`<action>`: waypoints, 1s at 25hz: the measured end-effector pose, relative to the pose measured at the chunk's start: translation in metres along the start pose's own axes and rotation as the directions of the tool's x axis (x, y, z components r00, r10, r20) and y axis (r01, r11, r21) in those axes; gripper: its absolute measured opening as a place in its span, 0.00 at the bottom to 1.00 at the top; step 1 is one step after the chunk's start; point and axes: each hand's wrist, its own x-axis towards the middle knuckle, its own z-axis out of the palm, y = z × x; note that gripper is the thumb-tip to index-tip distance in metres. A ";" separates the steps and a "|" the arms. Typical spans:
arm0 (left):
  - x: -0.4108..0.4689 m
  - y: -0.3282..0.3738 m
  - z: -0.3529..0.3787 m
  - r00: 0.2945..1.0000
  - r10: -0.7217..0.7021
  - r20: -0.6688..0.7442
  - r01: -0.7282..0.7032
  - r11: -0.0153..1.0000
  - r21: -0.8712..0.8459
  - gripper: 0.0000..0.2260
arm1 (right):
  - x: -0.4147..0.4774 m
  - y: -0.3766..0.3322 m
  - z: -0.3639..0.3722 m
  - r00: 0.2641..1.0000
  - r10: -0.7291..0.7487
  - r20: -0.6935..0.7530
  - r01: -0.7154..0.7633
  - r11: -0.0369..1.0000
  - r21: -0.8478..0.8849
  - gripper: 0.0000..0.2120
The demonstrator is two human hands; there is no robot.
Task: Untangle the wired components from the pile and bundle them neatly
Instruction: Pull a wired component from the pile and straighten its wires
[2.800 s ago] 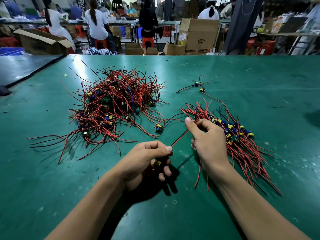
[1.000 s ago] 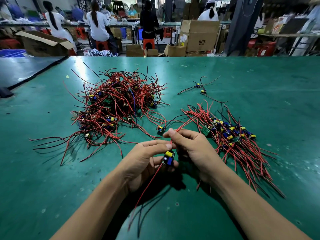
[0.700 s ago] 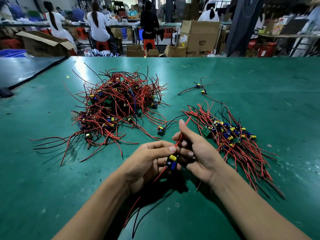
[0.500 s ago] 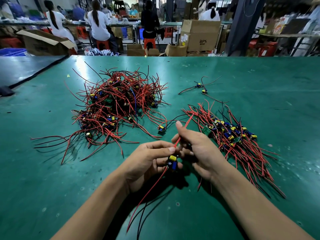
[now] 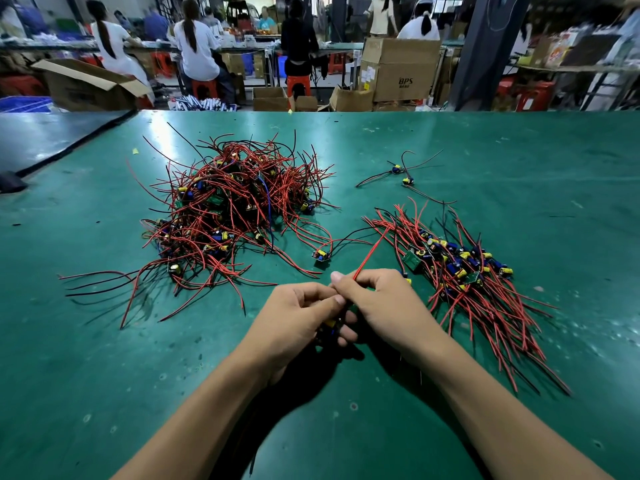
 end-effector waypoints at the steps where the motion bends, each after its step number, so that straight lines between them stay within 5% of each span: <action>1: 0.000 0.000 0.001 1.000 0.004 0.007 -0.004 1.000 0.018 0.05 | 0.001 0.000 -0.002 0.999 0.035 0.015 -0.035 0.999 -0.002 0.18; 5: 0.000 0.001 0.001 0.999 0.008 0.037 -0.010 0.998 0.054 0.04 | 0.007 0.000 -0.009 0.994 0.099 0.044 -0.094 0.988 -0.119 0.17; 11: 0.001 0.001 -0.005 0.994 -0.003 0.113 -0.004 0.998 0.067 0.03 | 0.014 -0.001 -0.014 0.981 -0.014 -0.194 -0.047 0.952 -0.303 0.16; 13: 0.000 0.002 -0.007 0.990 -0.012 0.139 0.006 0.999 0.043 0.03 | 0.013 -0.002 -0.015 0.968 -0.010 -0.250 -0.030 0.988 -0.152 0.19; 15: 0.000 0.002 -0.009 0.986 -0.023 0.164 0.020 1.000 0.018 0.06 | 0.012 -0.007 -0.016 0.967 0.106 -0.233 -0.055 0.975 0.215 0.22; 18: -0.001 0.003 -0.010 0.981 -0.032 0.193 0.029 0.999 0.015 0.09 | 0.011 -0.016 -0.025 0.959 0.282 0.025 -0.226 0.712 0.665 0.27; 22: -0.002 0.005 -0.012 0.979 -0.042 0.202 0.044 0.999 -0.006 0.06 | 0.007 -0.023 -0.038 0.907 0.275 0.319 -0.420 0.539 0.730 0.21; 25: -0.003 0.005 -0.012 0.981 -0.060 0.185 0.067 0.997 -0.034 0.05 | 0.006 -0.024 -0.037 0.899 0.289 0.328 -0.436 0.537 0.722 0.18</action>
